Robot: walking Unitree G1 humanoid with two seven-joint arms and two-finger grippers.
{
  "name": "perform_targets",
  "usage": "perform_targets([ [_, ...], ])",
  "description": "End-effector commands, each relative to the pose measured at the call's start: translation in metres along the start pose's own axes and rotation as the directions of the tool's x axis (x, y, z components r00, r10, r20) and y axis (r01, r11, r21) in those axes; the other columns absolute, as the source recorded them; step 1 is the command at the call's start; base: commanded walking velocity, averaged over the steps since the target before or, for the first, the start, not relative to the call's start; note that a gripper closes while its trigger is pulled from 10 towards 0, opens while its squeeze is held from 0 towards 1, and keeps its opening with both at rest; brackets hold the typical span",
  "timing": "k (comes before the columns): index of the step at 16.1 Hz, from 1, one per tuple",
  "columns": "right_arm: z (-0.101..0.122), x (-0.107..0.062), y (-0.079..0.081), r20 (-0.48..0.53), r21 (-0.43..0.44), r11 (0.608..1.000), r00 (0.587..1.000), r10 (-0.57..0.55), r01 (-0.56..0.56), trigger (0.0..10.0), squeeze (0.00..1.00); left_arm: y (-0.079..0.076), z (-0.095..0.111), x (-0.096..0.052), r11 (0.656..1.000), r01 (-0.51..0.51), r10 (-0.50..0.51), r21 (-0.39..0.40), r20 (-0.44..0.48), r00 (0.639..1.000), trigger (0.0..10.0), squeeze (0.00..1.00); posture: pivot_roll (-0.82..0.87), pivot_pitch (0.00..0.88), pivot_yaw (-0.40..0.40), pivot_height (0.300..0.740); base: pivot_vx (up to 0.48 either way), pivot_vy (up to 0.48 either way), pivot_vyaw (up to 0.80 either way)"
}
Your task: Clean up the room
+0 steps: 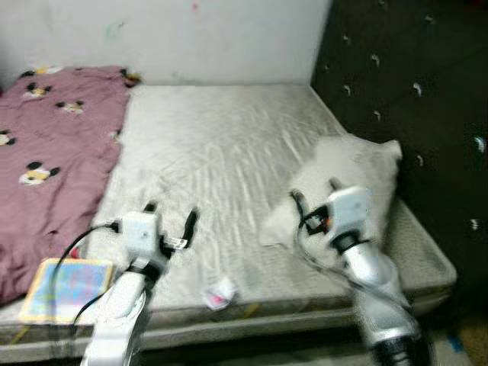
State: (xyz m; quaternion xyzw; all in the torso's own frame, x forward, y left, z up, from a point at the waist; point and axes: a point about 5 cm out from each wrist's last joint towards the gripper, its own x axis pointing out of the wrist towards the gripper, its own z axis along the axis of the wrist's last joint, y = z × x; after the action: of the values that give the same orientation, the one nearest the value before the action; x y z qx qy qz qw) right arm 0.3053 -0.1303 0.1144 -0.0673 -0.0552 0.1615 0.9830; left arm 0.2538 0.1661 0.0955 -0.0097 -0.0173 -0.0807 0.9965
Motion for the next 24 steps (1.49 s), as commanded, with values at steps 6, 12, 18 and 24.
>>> perform_targets([
  [6, 0.0017, 0.0000, -0.0056, 0.010, -0.008, 1.000, 1.000, -0.009, 0.009, 10.0, 0.00, -0.0014, 0.0040, 0.0016, 1.000, 0.003, -0.004, 0.016, 0.023, 1.000, 10.0, 0.00, -0.02, 0.050, -0.052, 0.740, 0.000, 0.239, 0.00],
  [12, 0.0016, 0.0002, -0.0053, 0.012, -0.053, 0.999, 1.000, -0.004, 0.005, 10.0, 0.00, -0.0063, 0.0048, 0.0008, 0.999, 0.050, -0.050, -0.005, 0.026, 0.998, 10.0, 0.00, -0.02, 0.048, -0.051, 0.740, 0.000, 0.000, 0.36],
  [18, 0.0009, 0.0006, -0.0065, 0.016, -0.065, 0.998, 1.000, -0.020, 0.021, 10.0, 0.00, -0.0087, 0.0045, 0.0003, 0.997, 0.076, -0.076, -0.005, 0.027, 0.997, 10.0, 0.00, -0.02, 0.036, -0.053, 0.740, 0.000, 0.000, 0.00],
  [24, 0.0004, 0.0016, -0.0069, 0.015, -0.064, 0.998, 1.000, -0.023, 0.024, 10.0, 0.00, -0.0087, 0.0051, 0.0006, 0.997, 0.075, -0.075, -0.006, 0.031, 0.997, 10.0, 0.00, -0.02, 0.036, -0.053, 0.740, 0.000, 0.000, 0.00],
])
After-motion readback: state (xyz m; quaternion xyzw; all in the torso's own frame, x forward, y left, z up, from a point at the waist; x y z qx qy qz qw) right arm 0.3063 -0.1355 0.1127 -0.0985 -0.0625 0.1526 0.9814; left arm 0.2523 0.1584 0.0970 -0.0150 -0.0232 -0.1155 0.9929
